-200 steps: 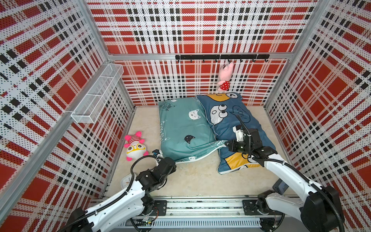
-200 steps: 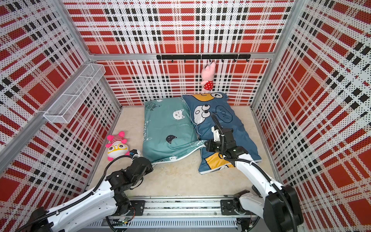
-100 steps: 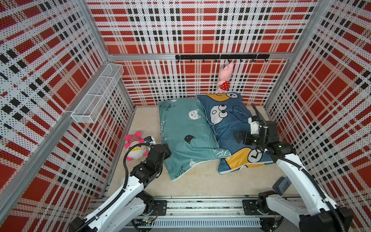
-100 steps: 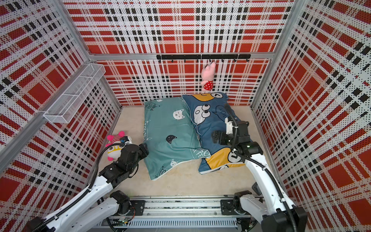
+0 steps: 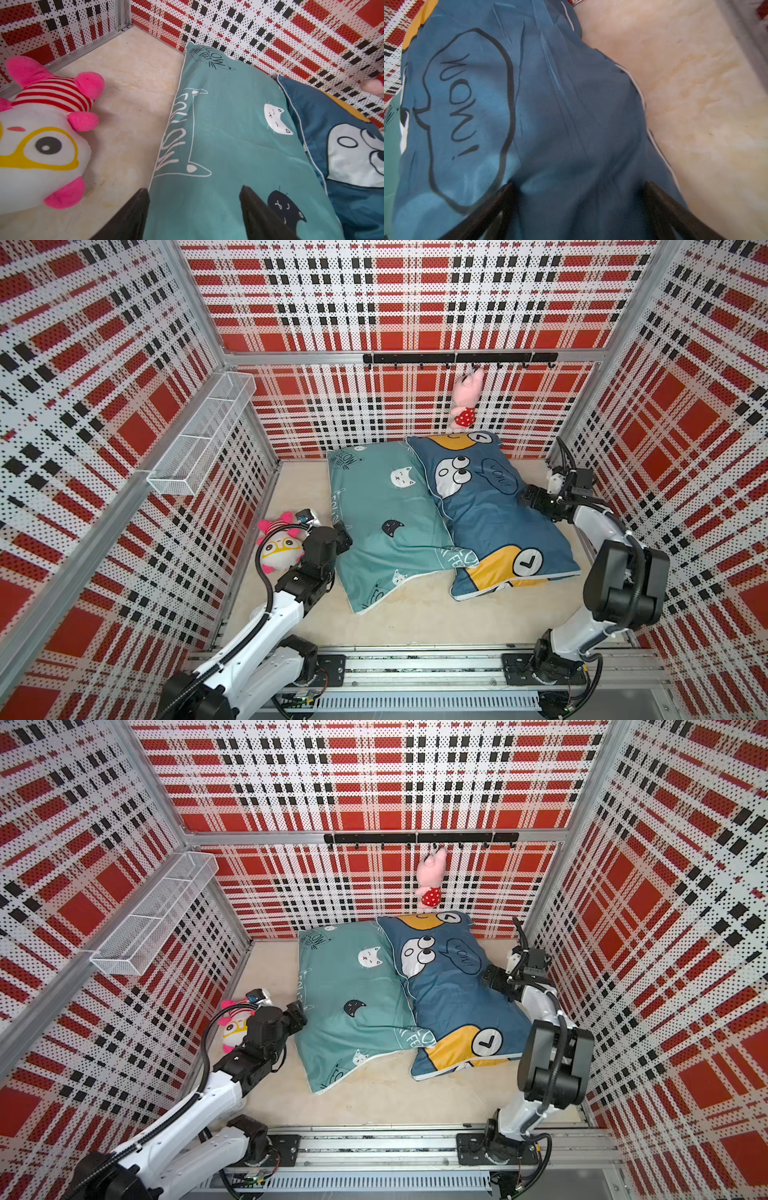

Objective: Zip up pillowcases
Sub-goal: Move the pillowcase to the center of the board.

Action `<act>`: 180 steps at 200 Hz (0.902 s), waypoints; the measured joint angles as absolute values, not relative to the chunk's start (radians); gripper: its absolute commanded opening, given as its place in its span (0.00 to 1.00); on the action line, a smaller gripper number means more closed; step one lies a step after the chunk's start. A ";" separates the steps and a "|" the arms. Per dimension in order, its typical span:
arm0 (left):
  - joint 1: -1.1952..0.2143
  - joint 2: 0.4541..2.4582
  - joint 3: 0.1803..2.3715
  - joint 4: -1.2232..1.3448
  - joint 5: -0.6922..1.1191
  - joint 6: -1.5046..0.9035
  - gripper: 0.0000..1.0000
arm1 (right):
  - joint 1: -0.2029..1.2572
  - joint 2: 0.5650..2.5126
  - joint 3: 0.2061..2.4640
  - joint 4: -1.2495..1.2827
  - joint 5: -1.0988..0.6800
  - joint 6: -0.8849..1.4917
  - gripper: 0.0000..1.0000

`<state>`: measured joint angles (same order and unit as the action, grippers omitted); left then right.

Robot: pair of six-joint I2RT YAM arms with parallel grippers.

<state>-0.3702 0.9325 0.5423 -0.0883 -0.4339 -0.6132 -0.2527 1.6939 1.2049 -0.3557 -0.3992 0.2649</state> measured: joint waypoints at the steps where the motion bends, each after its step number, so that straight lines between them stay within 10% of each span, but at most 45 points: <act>1: -0.368 0.934 0.542 -0.089 -0.433 -0.611 0.74 | -0.253 1.696 1.205 -0.353 -0.401 0.265 1.00; 110: -0.078 1.022 0.508 0.109 -0.417 -0.480 0.78 | -0.063 1.544 0.921 -0.114 -0.531 0.390 1.00; 180: -0.010 1.212 0.376 0.454 -0.434 -0.400 0.81 | -0.131 1.239 0.590 0.153 -0.118 0.315 1.00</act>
<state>-0.0101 1.2118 0.3756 0.4538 -0.4335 -0.3996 -0.1314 1.2392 0.5900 0.1532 -0.1181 0.3145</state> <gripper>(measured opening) 0.802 0.999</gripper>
